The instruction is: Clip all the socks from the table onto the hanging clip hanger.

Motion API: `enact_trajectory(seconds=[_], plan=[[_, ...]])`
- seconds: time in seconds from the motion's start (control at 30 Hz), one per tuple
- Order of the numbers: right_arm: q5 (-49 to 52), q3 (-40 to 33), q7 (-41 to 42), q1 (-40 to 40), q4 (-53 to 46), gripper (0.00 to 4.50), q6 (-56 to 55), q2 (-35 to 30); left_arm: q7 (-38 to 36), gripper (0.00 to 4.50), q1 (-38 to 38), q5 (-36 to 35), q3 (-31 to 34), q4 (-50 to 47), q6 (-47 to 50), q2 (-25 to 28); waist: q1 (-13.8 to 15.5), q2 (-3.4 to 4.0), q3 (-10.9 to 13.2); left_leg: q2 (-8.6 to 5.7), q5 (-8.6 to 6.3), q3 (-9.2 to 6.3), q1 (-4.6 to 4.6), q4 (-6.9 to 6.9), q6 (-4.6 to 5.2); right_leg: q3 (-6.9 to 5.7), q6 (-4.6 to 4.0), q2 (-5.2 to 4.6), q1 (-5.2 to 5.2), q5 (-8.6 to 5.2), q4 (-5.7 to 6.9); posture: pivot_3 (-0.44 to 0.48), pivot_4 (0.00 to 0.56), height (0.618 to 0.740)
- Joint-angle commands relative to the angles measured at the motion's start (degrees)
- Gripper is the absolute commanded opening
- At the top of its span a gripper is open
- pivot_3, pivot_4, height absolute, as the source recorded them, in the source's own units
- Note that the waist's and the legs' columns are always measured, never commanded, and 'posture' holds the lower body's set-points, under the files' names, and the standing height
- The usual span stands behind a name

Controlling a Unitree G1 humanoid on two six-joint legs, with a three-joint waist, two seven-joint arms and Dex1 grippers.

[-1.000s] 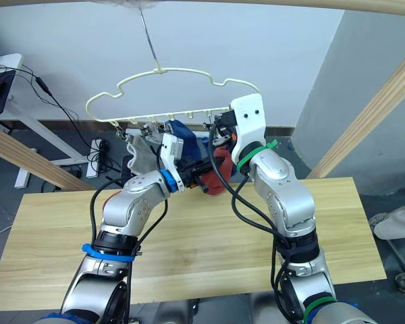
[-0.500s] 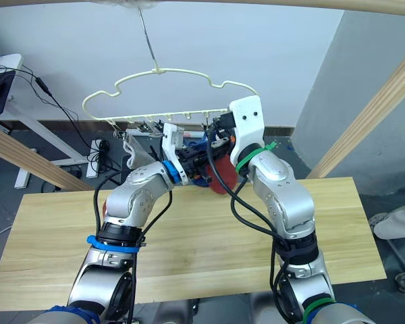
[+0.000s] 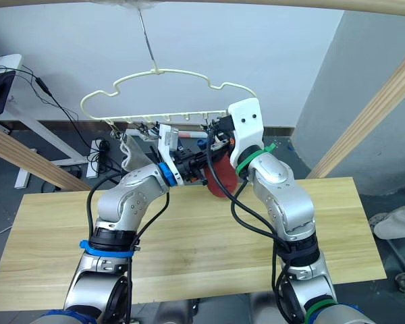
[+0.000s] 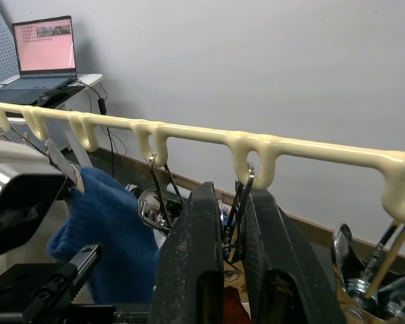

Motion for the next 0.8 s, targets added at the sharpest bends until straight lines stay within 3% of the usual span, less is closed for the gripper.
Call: enact_trajectory(seconds=[0.03, 0.7, 0.8], plan=[[0.5, 0.5, 0.5, 0.0, -2.8, 0.07, -1.1, 0.1, -0.3, 0.0, -0.4, -0.7, 0.2, -2.4, -0.5, -0.2, 0.0, 0.0, 0.0, 0.0, 0.0, 0.0, 0.0, 0.0, 0.0, 0.0, 0.0, 0.0, 0.0, 0.0, 0.0, -0.092, 0.331, 0.735], [0.7, 1.1, 0.8, 1.3, -2.6, 0.07, 0.2, 0.1, -0.4, 0.0, -1.0, -3.5, 1.5, -3.9, 0.3, -0.4, 0.0, 0.0, 0.0, 0.0, 0.0, 0.01, 0.0, 0.0, 0.0, 0.01, 0.0, 0.0, 0.0, 0.0, 0.0, -0.084, 0.328, 0.735], [0.9, 0.5, 0.3, 1.6, -2.9, 0.98, 0.3, 0.5, -0.5, 0.0, -1.0, -3.2, 1.3, -3.6, 0.0, -0.3, 0.0, 0.0, 0.0, 0.0, 0.0, 0.01, 0.0, -0.01, 0.0, 0.0, 0.0, 0.0, 0.0, 0.0, -0.01, -0.084, 0.328, 0.735]])
